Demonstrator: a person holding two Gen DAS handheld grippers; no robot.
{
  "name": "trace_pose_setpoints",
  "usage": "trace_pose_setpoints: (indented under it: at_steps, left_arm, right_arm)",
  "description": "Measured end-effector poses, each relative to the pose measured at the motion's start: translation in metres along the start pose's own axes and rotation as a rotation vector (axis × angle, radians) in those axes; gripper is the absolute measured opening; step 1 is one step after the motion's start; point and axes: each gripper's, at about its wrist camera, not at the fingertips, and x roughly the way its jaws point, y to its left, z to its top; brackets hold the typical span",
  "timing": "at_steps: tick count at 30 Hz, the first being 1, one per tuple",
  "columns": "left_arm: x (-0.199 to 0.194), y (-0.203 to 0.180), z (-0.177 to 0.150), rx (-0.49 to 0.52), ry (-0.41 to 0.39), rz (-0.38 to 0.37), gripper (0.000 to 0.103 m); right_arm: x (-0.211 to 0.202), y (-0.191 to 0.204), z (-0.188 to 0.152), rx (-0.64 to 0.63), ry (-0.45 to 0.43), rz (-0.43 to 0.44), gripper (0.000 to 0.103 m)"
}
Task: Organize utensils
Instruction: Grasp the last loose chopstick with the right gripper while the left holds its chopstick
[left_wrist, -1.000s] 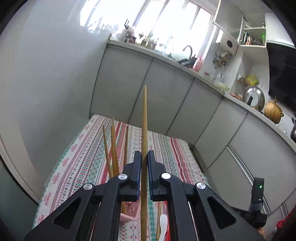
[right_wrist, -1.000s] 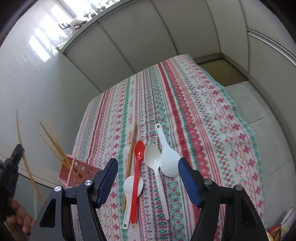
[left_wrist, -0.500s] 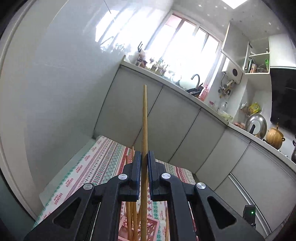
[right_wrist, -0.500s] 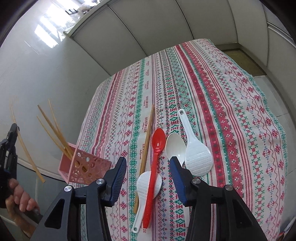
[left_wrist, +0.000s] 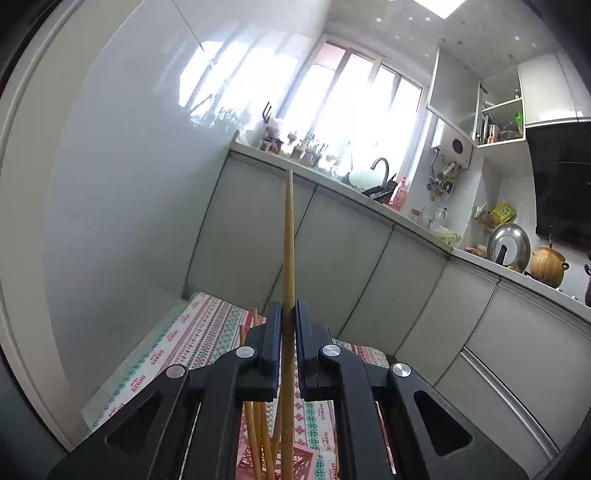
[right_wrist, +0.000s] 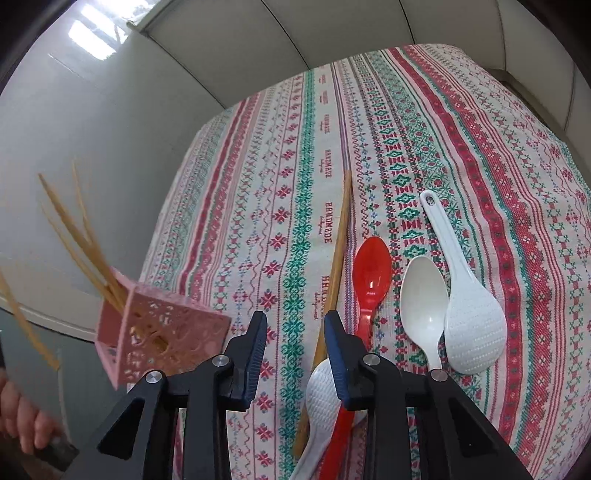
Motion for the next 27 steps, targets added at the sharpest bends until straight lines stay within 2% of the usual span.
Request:
trace_pose_setpoints:
  at_steps: [3, 5, 7, 8, 11, 14, 16, 20, 27]
  left_arm:
    - [-0.003, 0.004, 0.001, -0.004, 0.002, 0.003, 0.007]
    - [-0.004, 0.007, 0.002, -0.013, 0.005, 0.003, 0.007]
    - [-0.003, 0.008, 0.002, -0.015, 0.009, 0.001, 0.007]
    - [-0.002, 0.008, 0.002, -0.010, 0.011, 0.002, 0.007]
    - [-0.002, 0.008, 0.001, -0.005, 0.015, 0.002, 0.007]
    - [-0.004, 0.010, 0.002, -0.013, 0.015, 0.001, 0.007]
    - [-0.003, 0.011, 0.004, -0.018, 0.011, 0.000, 0.007]
    - [-0.001, 0.013, 0.002, -0.033, 0.012, -0.005, 0.007]
    - [0.012, 0.023, -0.005, -0.065, 0.020, -0.006, 0.007]
  right_arm:
    - [0.020, 0.003, 0.010, -0.020, 0.024, -0.086, 0.030]
    - [0.032, 0.005, 0.011, -0.035, 0.036, -0.137, 0.025]
    - [0.036, 0.012, 0.013, -0.068, 0.008, -0.209, 0.011]
    - [0.038, 0.012, 0.013, -0.072, 0.003, -0.234, 0.009]
    - [0.041, 0.013, 0.012, -0.073, -0.008, -0.233, 0.008]
    - [0.029, 0.011, 0.011, -0.052, -0.053, -0.191, 0.007]
    - [0.010, 0.014, 0.014, -0.051, -0.132, -0.143, 0.007]
    - [-0.036, 0.021, 0.015, -0.039, -0.317, 0.009, 0.007]
    - [-0.097, 0.029, 0.009, -0.026, -0.593, 0.184, 0.007]
